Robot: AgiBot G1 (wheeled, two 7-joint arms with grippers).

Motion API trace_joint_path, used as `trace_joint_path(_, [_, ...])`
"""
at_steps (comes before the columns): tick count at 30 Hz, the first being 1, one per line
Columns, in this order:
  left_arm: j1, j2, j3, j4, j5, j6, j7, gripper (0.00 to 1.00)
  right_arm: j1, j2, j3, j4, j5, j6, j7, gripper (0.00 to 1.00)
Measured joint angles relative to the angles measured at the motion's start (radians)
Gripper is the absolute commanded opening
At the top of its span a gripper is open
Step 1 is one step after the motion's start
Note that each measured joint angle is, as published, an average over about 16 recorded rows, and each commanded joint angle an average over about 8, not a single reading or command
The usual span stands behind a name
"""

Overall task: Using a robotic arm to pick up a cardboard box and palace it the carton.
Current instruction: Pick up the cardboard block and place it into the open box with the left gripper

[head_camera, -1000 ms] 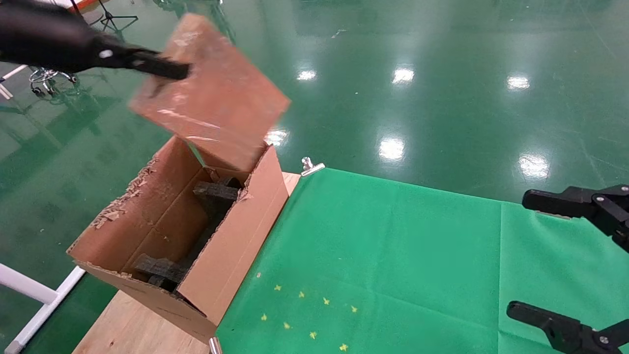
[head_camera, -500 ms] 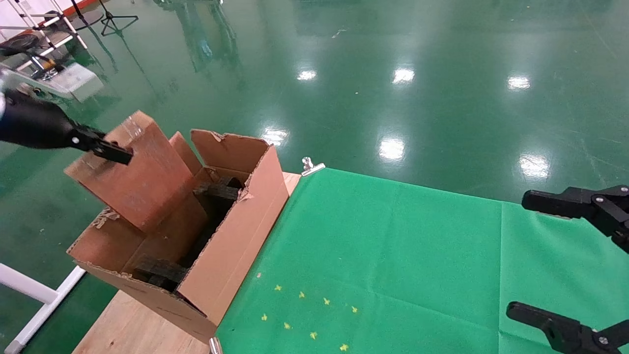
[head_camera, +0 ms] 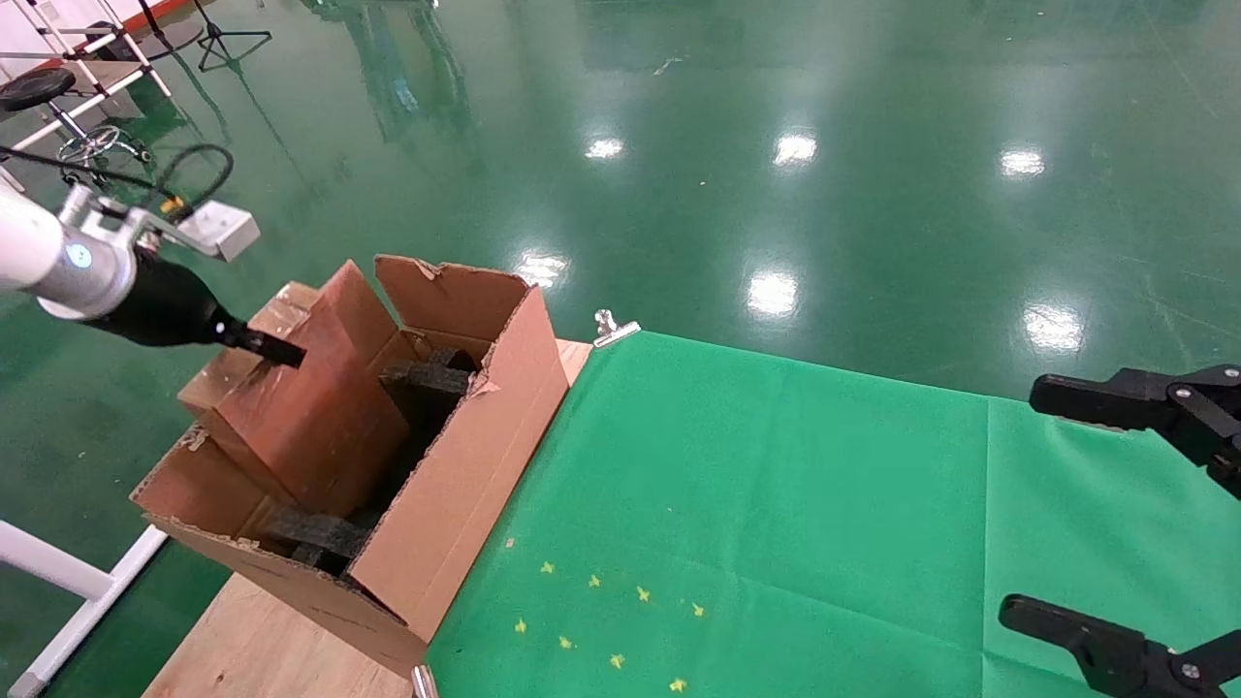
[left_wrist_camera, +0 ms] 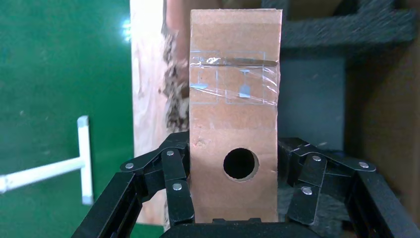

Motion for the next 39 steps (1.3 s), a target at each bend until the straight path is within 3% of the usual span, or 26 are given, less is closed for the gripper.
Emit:
trace_joint_path(21, [0.21, 0.079, -0.001, 0.068, -0.003, -0.209, -0.081, 0.0, 0.0, 0.0, 0.0, 0.0, 0.0, 0.0, 0.0, 1.0])
trace_joint_path(22, [0.22, 0.082, -0.002, 0.07, -0.004, -0.225, -0.089, 0.06, 0.0, 0.0, 0.0, 0.0, 0.0, 0.0, 0.0, 1.0])
trace_joint_path(29, [0.271, 0.091, -0.01, 0.074, -0.016, -0.327, -0.132, 0.93, 0.0, 0.0, 0.0, 0.0, 0.0, 0.0, 0.0, 1.0])
trace_joint_path(30, [0.275, 0.091, -0.011, 0.074, -0.017, -0.338, -0.136, 1.0, 0.0, 0.0, 0.0, 0.0, 0.0, 0.0, 0.0, 1.0])
trace_joint_path(39, [0.283, 0.09, -0.014, 0.073, -0.022, -0.367, -0.144, 1.0, 0.0, 0.0, 0.0, 0.0, 0.0, 0.0, 0.0, 1.0])
